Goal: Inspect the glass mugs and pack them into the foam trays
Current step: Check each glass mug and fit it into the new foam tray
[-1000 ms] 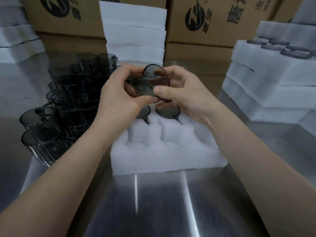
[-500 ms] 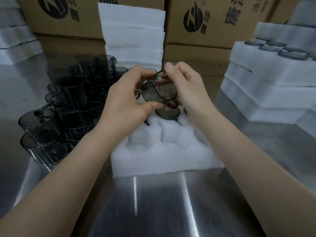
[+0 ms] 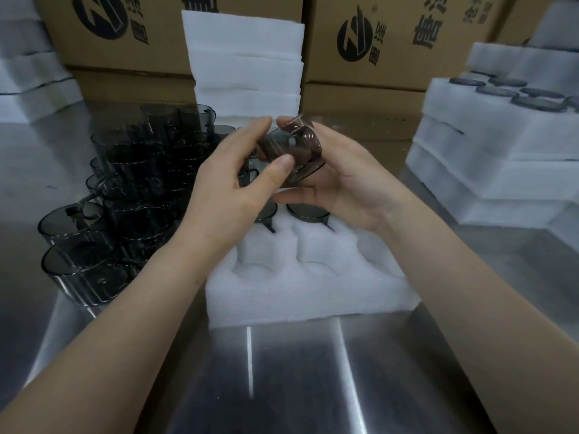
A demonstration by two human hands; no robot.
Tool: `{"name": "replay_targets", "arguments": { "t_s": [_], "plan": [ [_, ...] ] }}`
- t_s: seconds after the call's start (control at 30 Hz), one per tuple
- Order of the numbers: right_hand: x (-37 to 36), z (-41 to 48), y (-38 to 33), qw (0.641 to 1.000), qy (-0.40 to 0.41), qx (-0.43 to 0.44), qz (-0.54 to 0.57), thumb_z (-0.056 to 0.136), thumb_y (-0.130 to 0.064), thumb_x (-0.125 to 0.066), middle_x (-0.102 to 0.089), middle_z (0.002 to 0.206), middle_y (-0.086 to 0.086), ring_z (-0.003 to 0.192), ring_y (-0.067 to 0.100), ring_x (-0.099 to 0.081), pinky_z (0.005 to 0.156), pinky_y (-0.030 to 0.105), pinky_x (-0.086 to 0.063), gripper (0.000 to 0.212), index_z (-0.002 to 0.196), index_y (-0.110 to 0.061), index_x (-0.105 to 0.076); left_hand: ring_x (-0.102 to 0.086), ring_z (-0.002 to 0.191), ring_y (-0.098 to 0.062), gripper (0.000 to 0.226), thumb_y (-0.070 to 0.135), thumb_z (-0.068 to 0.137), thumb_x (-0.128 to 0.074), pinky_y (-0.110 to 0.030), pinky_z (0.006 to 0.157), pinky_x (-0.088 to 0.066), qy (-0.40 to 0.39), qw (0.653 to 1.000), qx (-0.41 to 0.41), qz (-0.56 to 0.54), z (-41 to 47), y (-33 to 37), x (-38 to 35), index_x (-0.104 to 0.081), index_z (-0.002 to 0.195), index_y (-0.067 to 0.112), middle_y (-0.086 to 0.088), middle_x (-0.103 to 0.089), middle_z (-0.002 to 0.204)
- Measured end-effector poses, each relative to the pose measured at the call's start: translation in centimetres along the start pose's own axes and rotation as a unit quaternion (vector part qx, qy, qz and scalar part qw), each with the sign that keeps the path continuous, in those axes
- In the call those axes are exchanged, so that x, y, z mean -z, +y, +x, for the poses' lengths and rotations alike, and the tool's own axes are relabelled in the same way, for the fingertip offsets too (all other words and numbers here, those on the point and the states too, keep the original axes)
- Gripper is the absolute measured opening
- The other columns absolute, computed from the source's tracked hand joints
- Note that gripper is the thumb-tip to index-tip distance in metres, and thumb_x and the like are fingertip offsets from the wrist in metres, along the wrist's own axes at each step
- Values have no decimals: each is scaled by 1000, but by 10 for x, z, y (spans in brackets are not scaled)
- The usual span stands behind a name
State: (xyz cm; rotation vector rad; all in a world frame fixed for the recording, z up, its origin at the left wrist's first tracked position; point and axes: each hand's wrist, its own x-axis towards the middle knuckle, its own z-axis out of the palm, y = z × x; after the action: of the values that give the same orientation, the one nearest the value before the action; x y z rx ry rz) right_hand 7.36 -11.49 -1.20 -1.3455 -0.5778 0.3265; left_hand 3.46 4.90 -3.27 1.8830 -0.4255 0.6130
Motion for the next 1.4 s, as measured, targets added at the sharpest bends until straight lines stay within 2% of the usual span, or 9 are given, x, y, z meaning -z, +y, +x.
{"name": "replay_targets", "arguments": {
  "t_s": [0.13, 0.33, 0.5, 0.67, 0.83, 0.97, 1.1, 1.3, 1.4],
  "plan": [
    [-9, 1, 8, 994, 52, 60, -78, 102, -22, -49, -67, 111, 1, 97, 18, -66, 74, 34, -57, 23, 121, -22, -61, -46, 126, 1, 62, 24, 83, -64, -19, 107, -37, -1, 997, -64, 54, -3, 2, -2, -46, 142, 15, 9, -50, 135],
    [-20, 3, 12, 967, 126, 123, -184, 103, -19, -47, -70, 92, -21, 97, 1, -64, 86, 27, -52, 21, 113, -26, -64, -54, 118, -1, 66, 17, 80, -78, -22, 102, -44, 22, 991, -100, 87, -3, 1, -6, -49, 138, 14, 9, -58, 128],
    [-17, 2, 12, 975, 143, 109, -130, 104, -23, -45, -72, 100, 4, 100, 25, -68, 83, 56, -57, 26, 114, -17, -68, -56, 115, 1, 60, 13, 78, -80, -21, 99, -46, 19, 988, -131, 74, -5, 5, -4, -52, 132, 12, 14, -57, 121],
    [-10, 1, 8, 986, 134, 58, -75, 104, -29, -44, -73, 104, 10, 93, 27, -71, 79, 50, -59, 34, 122, -9, -65, -55, 120, -4, 63, 8, 77, -80, -27, 103, -46, 4, 990, -126, 62, -6, 7, -2, -50, 132, 5, 4, -57, 126],
    [-7, 2, 5, 991, 126, 39, -15, 103, -28, -47, -72, 95, 18, 83, 35, -71, 78, 58, -57, 30, 104, -7, -69, -53, 124, -7, 63, 3, 77, -77, -31, 103, -47, -9, 990, -129, 59, -6, 8, -2, -48, 132, 2, 0, -54, 133],
    [-6, 2, 1, 995, 88, -17, 51, 102, -32, -46, -68, 115, 22, 99, 35, -67, 88, 52, -56, 37, 119, -4, -63, -49, 130, -8, 61, -1, 77, -75, -33, 106, -45, -2, 989, -142, 46, -6, 6, -3, -45, 130, 4, -4, -51, 139],
    [-11, 1, -2, 994, 19, -39, 96, 102, -42, -38, -60, 128, 24, 112, 38, -61, 94, 50, -53, 48, 126, -5, -58, -56, 119, -8, 61, 0, 78, -75, -22, 94, -50, 4, 992, -126, 14, -6, 5, -4, -42, 129, 10, 1, -54, 129],
    [-9, -2, 1, 999, 0, 31, -45, 95, -25, -52, -63, 123, 17, 106, 37, -65, 91, 50, -53, 44, 136, -9, -51, -57, 112, 1, 66, 9, 80, -71, -23, 93, -50, 33, 993, -101, 50, -6, 7, -3, -43, 139, 15, 21, -52, 120],
    [-14, -1, 7, 993, 37, 73, -86, 91, -17, -60, -64, 124, 3, 106, 29, -67, 79, 47, -59, 44, 134, -18, -52, -56, 116, 1, 65, 13, 82, -68, -24, 99, -48, 55, 993, -90, 57, -6, 8, -2, -44, 142, 15, 16, -55, 124]
  ]
}}
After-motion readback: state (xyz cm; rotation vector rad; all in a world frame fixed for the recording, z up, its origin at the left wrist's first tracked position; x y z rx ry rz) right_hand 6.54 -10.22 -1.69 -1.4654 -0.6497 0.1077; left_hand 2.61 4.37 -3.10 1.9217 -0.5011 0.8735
